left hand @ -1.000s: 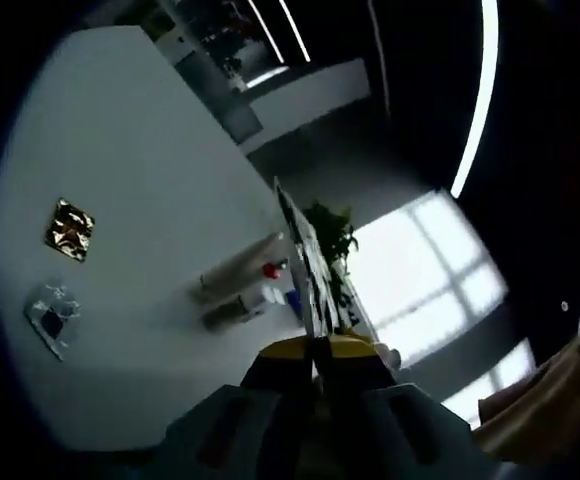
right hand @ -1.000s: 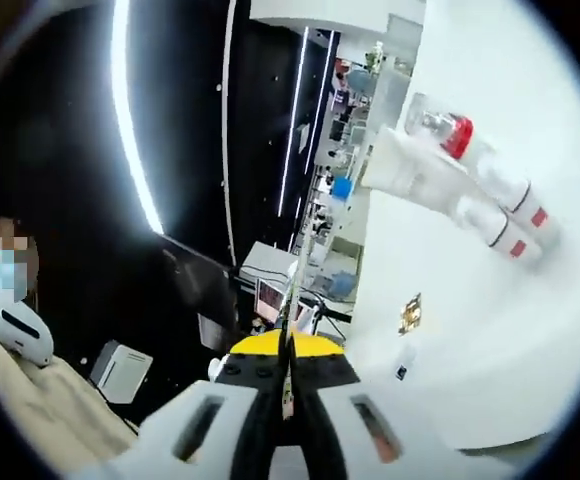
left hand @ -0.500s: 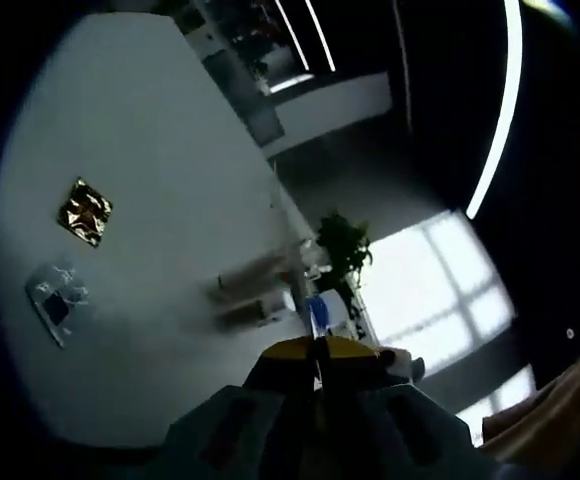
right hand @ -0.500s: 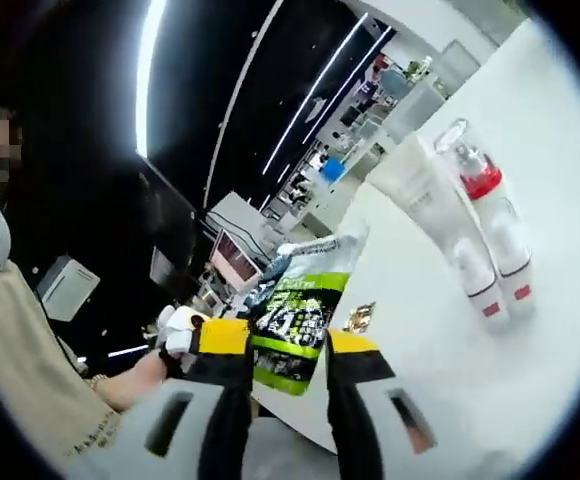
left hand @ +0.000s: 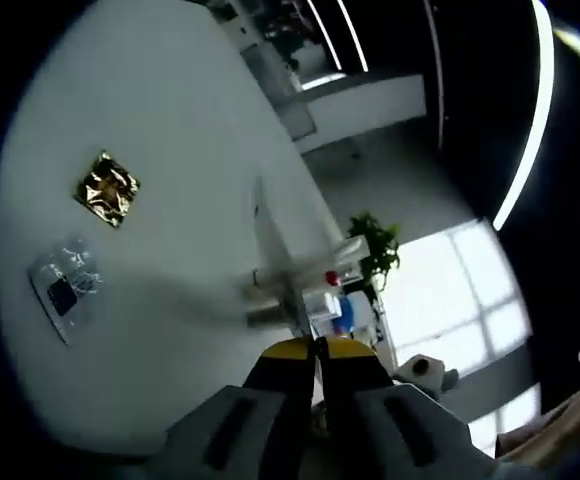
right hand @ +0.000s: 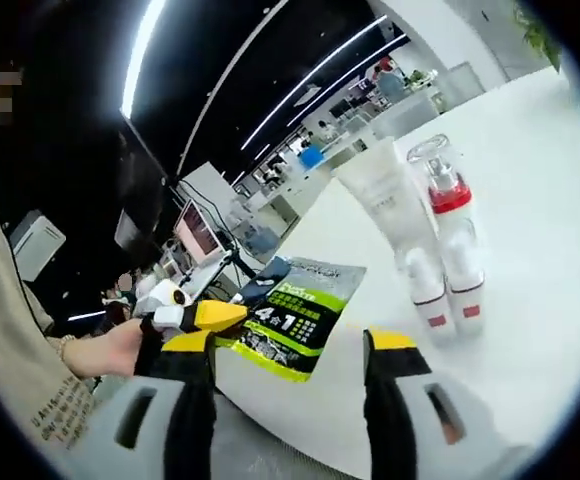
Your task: Arrange the skincare products in the storage area until every visible bottle or jar stands upright without overlapping.
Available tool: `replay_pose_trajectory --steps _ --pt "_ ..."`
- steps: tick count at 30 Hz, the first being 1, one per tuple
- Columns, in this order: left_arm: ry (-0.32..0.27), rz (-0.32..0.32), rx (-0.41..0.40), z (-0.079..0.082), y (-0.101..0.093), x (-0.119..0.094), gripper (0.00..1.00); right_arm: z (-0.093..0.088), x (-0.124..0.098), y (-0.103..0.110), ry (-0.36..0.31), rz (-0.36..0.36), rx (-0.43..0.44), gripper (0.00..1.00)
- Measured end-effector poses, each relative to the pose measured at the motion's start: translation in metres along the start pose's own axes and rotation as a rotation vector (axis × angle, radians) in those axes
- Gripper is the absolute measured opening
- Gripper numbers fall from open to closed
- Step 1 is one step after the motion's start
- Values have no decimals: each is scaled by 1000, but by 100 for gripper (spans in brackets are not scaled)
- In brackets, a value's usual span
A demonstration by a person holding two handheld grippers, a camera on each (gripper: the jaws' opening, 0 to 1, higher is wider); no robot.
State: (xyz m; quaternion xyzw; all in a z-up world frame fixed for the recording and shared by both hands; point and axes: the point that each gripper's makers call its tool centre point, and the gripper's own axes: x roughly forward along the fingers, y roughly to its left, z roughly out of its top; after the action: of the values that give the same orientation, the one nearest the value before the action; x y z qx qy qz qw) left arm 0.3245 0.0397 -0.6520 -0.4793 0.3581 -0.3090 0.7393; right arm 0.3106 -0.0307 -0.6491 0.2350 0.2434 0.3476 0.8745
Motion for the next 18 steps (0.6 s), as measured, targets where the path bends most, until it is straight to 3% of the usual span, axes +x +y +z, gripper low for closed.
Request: replay_pose_trajectory --steps 11,18 --pt "44 48 7 -10 24 18 0 -3 -20 -29 47 -109 -84 78" --pt "66 71 28 -15 42 28 0 3 -37 -46 20 -180 -86 85"
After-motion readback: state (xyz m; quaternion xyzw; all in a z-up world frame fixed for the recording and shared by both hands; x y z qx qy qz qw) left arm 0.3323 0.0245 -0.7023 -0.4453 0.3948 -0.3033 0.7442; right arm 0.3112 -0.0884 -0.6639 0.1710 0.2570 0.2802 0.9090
